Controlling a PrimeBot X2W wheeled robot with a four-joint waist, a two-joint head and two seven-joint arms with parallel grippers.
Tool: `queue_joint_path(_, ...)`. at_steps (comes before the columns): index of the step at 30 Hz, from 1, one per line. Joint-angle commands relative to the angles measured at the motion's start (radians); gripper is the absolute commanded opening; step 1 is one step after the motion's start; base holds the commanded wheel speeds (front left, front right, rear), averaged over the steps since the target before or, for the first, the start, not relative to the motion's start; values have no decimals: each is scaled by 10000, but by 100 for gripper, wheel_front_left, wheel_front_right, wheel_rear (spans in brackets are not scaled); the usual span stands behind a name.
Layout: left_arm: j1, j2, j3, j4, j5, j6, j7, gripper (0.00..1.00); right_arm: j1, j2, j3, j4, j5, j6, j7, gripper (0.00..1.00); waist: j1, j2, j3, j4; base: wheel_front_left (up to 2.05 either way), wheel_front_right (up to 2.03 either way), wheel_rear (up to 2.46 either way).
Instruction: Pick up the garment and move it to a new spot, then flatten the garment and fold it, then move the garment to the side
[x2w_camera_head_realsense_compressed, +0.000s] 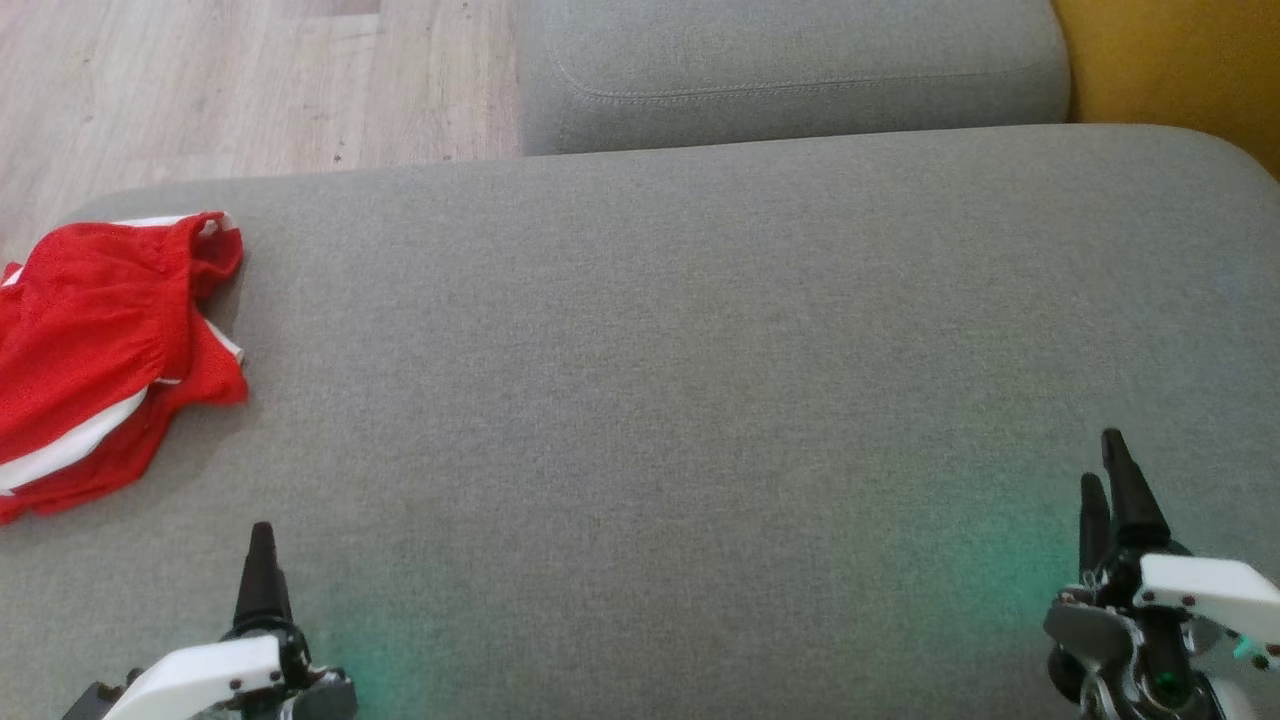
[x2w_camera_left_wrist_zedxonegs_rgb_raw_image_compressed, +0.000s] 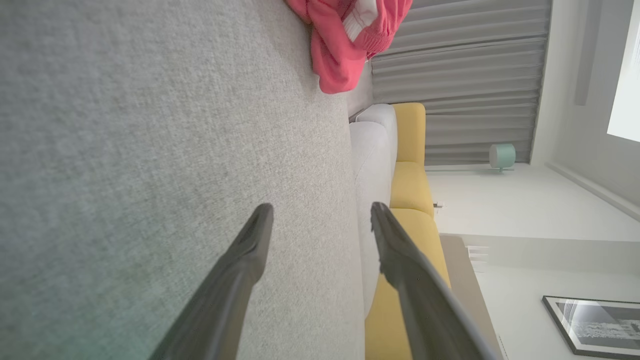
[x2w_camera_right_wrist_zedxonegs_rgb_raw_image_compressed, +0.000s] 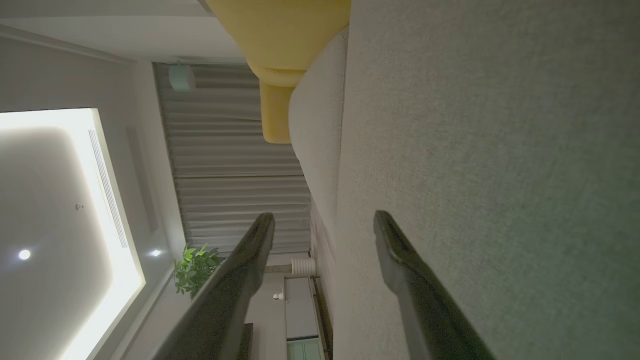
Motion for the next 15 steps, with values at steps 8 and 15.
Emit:
queue_joint_path(8, -844, 283, -108, -49, 1313, -15, -324, 100, -1041, -415, 457, -95, -903, 14, -387, 100, 0, 0, 54, -41, 0, 0, 0)
queue_joint_path(15, -998, 316, -171, -10, 2704, 120, -529, 100, -1232, -351, 443, 26, -2239, 16, -594, 100, 0, 0, 120, -73, 0, 0, 0)
